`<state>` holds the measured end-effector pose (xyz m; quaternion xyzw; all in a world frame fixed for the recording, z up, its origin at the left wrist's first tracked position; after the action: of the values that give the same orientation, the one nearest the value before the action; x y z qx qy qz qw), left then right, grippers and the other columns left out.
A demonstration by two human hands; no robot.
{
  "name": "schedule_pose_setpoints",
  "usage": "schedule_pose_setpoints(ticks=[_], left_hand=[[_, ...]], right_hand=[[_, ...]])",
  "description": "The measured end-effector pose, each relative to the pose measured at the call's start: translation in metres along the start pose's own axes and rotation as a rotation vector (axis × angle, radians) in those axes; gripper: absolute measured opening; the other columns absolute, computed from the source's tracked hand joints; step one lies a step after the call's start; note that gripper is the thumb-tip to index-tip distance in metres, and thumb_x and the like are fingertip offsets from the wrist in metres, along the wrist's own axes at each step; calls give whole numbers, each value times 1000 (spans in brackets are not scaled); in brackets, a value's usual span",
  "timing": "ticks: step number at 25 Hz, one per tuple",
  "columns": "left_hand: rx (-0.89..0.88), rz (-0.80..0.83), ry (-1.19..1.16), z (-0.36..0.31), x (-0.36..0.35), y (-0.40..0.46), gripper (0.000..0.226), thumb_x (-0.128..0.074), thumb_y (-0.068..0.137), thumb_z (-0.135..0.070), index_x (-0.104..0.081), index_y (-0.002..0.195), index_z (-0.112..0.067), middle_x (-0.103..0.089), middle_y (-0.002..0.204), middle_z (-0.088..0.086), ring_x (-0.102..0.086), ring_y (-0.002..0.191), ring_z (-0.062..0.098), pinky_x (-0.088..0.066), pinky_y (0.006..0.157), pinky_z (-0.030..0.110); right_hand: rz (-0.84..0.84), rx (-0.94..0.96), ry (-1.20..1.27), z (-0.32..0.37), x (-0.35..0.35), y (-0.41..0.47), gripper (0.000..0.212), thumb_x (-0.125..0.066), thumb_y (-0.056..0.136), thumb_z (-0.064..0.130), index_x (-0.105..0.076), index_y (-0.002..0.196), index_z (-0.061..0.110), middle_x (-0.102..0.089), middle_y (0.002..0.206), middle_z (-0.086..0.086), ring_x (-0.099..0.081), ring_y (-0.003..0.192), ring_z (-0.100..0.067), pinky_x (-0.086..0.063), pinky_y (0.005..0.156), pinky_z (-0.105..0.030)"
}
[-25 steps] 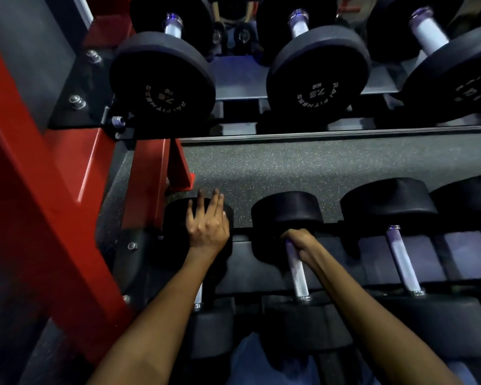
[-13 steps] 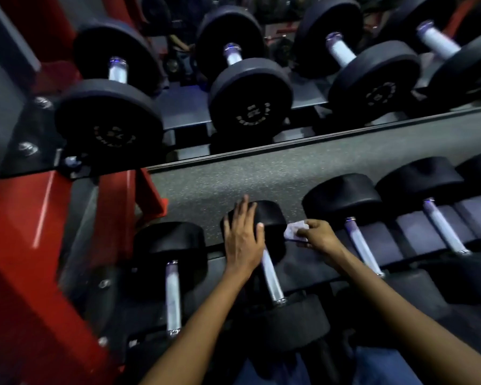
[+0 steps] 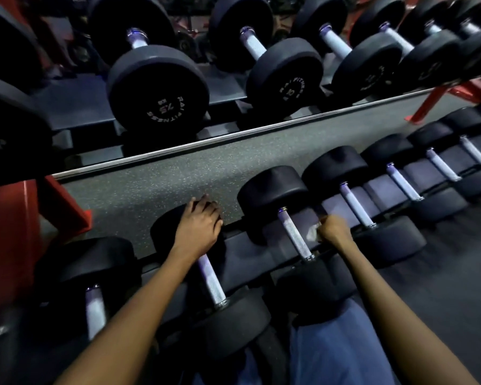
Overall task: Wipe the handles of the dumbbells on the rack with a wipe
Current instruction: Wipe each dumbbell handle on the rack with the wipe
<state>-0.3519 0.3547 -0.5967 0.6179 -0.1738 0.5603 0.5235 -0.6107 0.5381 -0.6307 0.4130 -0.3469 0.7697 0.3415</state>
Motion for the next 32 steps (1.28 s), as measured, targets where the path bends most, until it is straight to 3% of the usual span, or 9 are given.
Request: schedule_pose_setpoints(ticks=[5,9,12,17,21,25,27,28,32], left_hand=[[-25,-57,65,-2,-8,1,35,-52,89,-38,-73,98,-11,-72,103,6,-61,113,30,-43,99,52],[-18,-67,77,-2,-8,2,28,-67,85,-34,-73,97,-10,-72,104,7,-62,112,31,-43,98,55],[-25,-101,88,-5,-9,1,28,-73,81,-34,-74,94,-8,-72,101,7,-63,110,32,-45,96,56],[-6,-79,97,-4,-8,3,34,-81,73,-34,-74,94,-8,-72,101,8,-64,108,32,-46,94,55],[-20,-113,119,-5,-9,3,32,-74,81,-33,-74,99,-7,-72,103,8,-63,110,32,-46,95,54],[-14,-149,121,-5,-9,3,32,-63,85,-35,-74,97,-8,-72,103,7,-64,109,33,-46,93,56],[-17,-149,129,-5,-10,3,30,-65,85,-35,-75,96,-9,-72,103,7,-64,109,32,-47,93,56],[-19,-150,128,-6,-10,3,30,-64,85,-35,-75,96,-10,-72,103,6,-64,108,32,-47,93,55],[-13,-133,114,-5,-8,4,27,-71,81,-32,-75,95,-9,-72,102,7,-64,108,32,-47,93,56]], right_hand=[[-40,19,-179,2,-4,9,26,-49,89,11,-63,106,-5,-62,110,-28,-59,104,-41,-47,84,-39],[487,17,-351,5,-34,-8,19,-53,82,10,-67,90,1,-64,84,-15,-60,69,-23,-45,49,-21],[533,72,-444,9,-29,-8,18,-51,84,7,-68,87,1,-65,77,-15,-62,60,-24,-53,56,-29],[730,135,-443,6,-40,-10,17,-63,81,14,-67,95,7,-66,81,-11,-54,62,-15,-43,54,-24],[667,97,-417,6,-34,1,8,-65,82,18,-69,84,12,-67,78,-7,-61,63,-19,-48,49,-20],[515,159,-465,7,-33,-12,23,-74,76,27,-58,64,15,-59,68,-3,-52,54,-9,-39,45,-16],[286,245,-566,19,-31,-19,8,-64,82,13,-67,87,7,-66,94,-14,-65,81,-20,-49,67,-22],[192,263,-579,29,-31,-24,21,-56,87,7,-64,105,1,-64,109,-18,-63,99,-28,-49,81,-29],[335,322,-375,60,-72,-44,31,-40,95,10,-56,119,-2,-56,122,-21,-52,115,-35,-42,94,-38]])
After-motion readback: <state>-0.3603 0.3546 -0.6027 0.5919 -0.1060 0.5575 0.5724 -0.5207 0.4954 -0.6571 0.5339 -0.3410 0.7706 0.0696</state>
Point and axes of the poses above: each hand's wrist, its own y-axis towards the middle knuckle, its own x-axis out of the back of the hand, z = x × y, the point moved 8 cm from there along y, towards the middle knuckle
